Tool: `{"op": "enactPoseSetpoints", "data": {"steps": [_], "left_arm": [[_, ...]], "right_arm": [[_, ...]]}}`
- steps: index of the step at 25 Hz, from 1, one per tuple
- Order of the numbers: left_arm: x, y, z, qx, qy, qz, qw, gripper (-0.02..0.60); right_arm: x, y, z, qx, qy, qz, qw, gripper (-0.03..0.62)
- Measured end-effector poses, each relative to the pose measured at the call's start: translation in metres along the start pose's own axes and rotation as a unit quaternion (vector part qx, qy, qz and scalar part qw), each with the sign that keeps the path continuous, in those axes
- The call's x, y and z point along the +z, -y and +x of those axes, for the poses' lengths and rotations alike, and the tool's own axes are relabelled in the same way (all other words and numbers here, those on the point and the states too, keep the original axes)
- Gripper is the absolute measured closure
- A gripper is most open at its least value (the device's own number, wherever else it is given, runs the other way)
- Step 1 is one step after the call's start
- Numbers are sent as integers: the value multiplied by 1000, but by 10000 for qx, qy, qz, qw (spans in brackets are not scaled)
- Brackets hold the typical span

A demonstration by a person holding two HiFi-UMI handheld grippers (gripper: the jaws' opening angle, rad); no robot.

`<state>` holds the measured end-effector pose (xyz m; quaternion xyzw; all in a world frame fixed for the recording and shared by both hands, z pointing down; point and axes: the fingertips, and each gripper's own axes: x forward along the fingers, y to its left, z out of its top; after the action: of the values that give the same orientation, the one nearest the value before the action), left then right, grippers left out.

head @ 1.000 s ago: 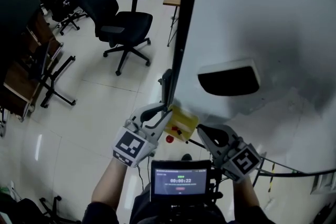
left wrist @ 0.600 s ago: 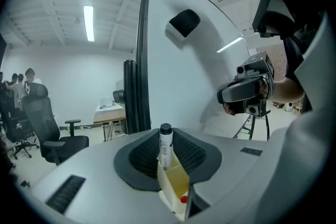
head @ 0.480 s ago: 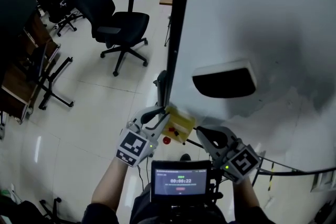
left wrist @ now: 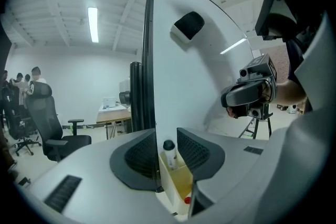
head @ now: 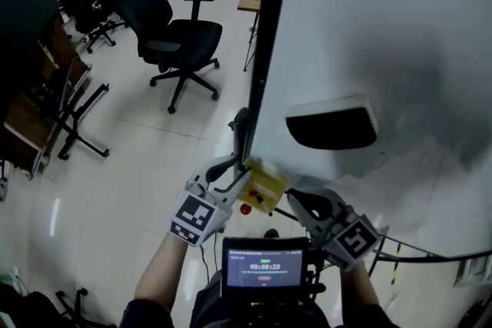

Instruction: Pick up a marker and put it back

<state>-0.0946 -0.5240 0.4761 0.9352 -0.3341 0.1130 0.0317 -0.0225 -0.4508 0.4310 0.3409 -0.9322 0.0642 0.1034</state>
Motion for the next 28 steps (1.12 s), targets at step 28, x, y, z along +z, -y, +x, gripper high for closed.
{"op": "enactPoseSetpoints", "data": {"steps": [28], "left_arm": [[112,-2,-70,393,717,-41,9966,575]], "right_arm": [[74,-33,-6,173,675,-672,9953,579]]}}
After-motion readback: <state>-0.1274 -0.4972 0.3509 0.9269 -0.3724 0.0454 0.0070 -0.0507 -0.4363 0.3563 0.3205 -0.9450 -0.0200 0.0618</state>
